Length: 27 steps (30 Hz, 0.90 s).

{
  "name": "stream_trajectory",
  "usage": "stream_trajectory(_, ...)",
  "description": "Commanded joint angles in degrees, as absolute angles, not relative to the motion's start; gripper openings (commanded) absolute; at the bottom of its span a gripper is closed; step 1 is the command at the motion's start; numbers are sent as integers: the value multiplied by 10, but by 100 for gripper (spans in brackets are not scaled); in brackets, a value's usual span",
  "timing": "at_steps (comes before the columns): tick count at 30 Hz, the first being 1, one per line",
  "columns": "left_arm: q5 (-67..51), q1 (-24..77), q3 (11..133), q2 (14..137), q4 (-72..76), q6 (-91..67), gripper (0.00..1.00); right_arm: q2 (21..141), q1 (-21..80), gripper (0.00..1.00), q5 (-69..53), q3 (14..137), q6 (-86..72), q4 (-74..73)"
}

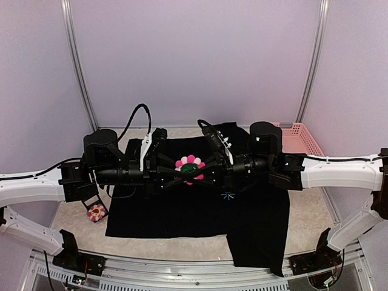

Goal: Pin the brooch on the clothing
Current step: Pass from the left arm to the right, then place the brooch on the flattened clothing.

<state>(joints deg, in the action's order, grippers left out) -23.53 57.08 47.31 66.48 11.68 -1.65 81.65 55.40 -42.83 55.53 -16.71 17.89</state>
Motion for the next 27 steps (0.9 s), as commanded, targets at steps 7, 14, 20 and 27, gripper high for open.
stream_trajectory(7,-258,545,470,653,72,-28,29,813,560,0,-412,553,-180,206)
stream_trajectory(14,-286,528,468,646,62,-36,39,827,558,0,-435,586,-108,40)
stream_trajectory(20,-317,516,422,648,93,-70,42,852,557,0,-468,593,-77,-52)
stream_trajectory(27,-248,516,365,657,149,-132,41,920,520,0,-498,582,-87,-94)
